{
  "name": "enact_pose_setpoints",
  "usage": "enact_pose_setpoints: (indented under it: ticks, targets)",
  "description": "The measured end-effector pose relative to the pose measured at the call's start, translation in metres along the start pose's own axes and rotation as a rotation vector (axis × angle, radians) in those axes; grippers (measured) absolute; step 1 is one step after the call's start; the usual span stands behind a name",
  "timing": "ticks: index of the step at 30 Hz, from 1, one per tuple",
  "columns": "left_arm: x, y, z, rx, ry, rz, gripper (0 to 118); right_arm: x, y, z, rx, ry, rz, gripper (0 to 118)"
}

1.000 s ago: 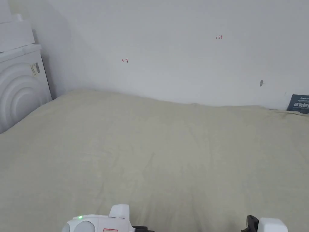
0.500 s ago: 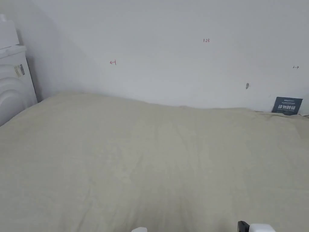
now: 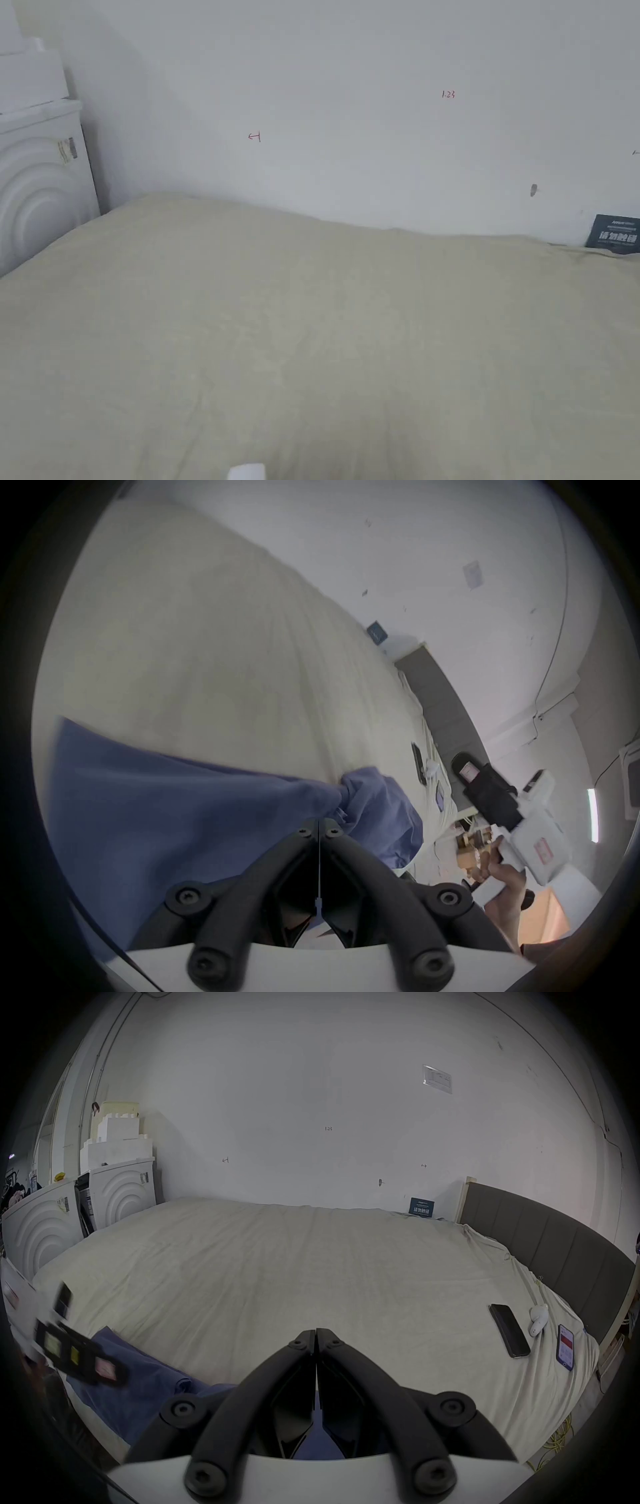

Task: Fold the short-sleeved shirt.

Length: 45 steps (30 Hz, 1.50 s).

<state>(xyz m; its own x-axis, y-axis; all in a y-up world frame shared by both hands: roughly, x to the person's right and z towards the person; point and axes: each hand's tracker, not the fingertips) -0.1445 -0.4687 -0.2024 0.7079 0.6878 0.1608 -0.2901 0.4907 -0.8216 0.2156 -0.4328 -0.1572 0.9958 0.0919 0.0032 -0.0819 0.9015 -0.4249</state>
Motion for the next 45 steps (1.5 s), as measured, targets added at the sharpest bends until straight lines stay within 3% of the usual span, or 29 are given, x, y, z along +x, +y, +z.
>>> enact_pose_setpoints:
  ticks: [4,8,9,19,20,21,25,28,30,34,41,45]
  targets:
    - [-0.034,0.007,0.055,0.087,0.076,-0.009,16,-0.003,0.001,-0.003,0.002,0.007,-0.004,0]
    - [-0.069,0.013,0.066,0.018,0.141,-0.003,68,-0.006,0.0,-0.006,-0.001,0.014,-0.009,0]
    - [-0.077,0.014,0.065,0.01,0.136,0.011,71,-0.007,0.0,-0.007,-0.002,0.017,-0.014,0]
    - [-0.09,0.014,0.022,-0.102,0.166,-0.023,67,-0.012,0.004,-0.004,0.0,0.025,-0.009,0]
    - [-0.087,0.015,0.021,-0.104,0.169,-0.024,49,-0.012,0.005,-0.004,0.002,0.023,-0.007,0]
    - [-0.084,0.016,0.019,-0.108,0.17,-0.028,40,-0.013,0.005,-0.004,0.003,0.024,-0.004,0]
    - [-0.072,0.01,0.007,-0.132,0.255,-0.136,33,-0.014,0.004,-0.004,-0.001,0.024,-0.001,0]
    - [-0.068,0.011,0.007,-0.12,0.178,-0.059,9,-0.015,0.002,-0.003,-0.002,0.024,-0.004,0]
    - [-0.064,0.009,0.003,-0.129,0.236,-0.116,5,-0.015,0.002,-0.003,-0.006,0.026,-0.002,0]
    - [-0.066,0.013,0.016,-0.096,0.207,-0.067,1,-0.013,0.001,-0.003,-0.007,0.025,-0.002,0]
    - [-0.057,0.027,0.061,-0.029,0.226,-0.102,0,-0.009,0.004,-0.002,0.003,0.021,0.005,0]
    - [-0.055,0.041,0.096,0.025,0.375,-0.166,0,-0.007,0.006,-0.004,0.003,0.018,0.006,0]
